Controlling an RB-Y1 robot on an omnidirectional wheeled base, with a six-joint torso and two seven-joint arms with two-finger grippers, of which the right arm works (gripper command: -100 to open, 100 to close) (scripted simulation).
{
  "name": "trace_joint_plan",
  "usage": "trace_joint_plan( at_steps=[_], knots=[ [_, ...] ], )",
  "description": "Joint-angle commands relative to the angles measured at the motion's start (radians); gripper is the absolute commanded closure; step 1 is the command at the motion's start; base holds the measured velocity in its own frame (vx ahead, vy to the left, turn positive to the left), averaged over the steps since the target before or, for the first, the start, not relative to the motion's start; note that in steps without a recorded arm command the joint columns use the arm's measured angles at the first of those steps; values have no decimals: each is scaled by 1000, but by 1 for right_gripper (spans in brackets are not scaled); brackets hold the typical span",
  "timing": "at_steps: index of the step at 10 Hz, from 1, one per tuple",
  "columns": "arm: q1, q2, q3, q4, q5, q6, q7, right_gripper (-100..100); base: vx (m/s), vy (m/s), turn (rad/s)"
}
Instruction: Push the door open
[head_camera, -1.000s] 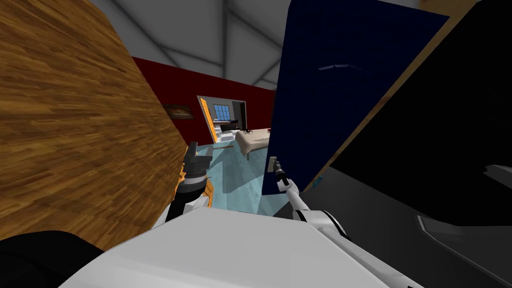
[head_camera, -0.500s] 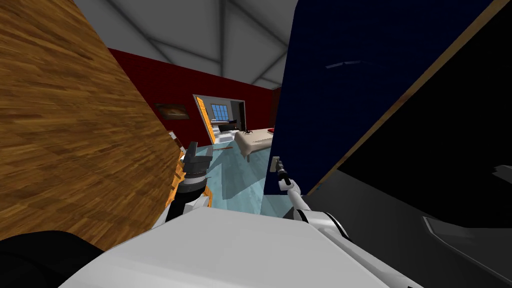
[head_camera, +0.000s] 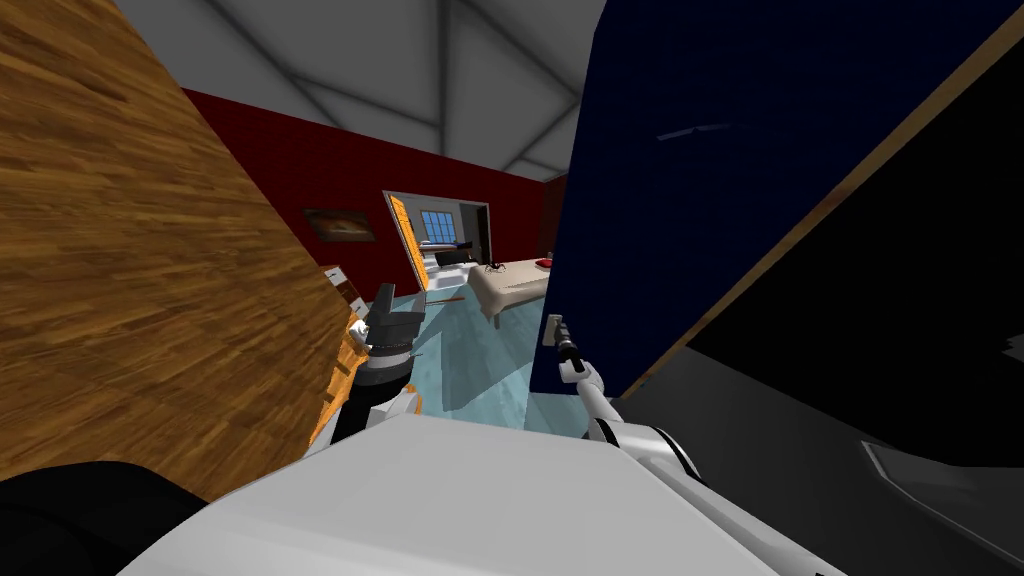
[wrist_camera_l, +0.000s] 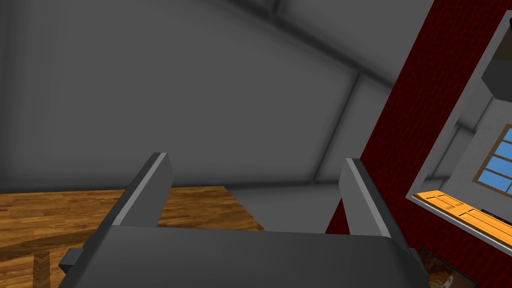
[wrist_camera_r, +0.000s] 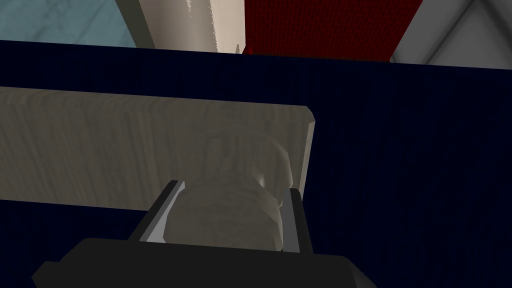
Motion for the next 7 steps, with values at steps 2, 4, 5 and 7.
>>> trace_joint_plan(
  at_steps=[2,4,5,7],
  knots=[
    [-4,-14,-29,-2,-9,-3,12,100,194,59,-39],
    [-1,-21,-46,-3,-14,-3,18,100,200,105,-47],
    [1,-25,-56,-3,-17,-2,21,100,199,64,-63],
    [3,-28,-66,-1,-20,-2,25,100,158,48,-21]
  ],
)
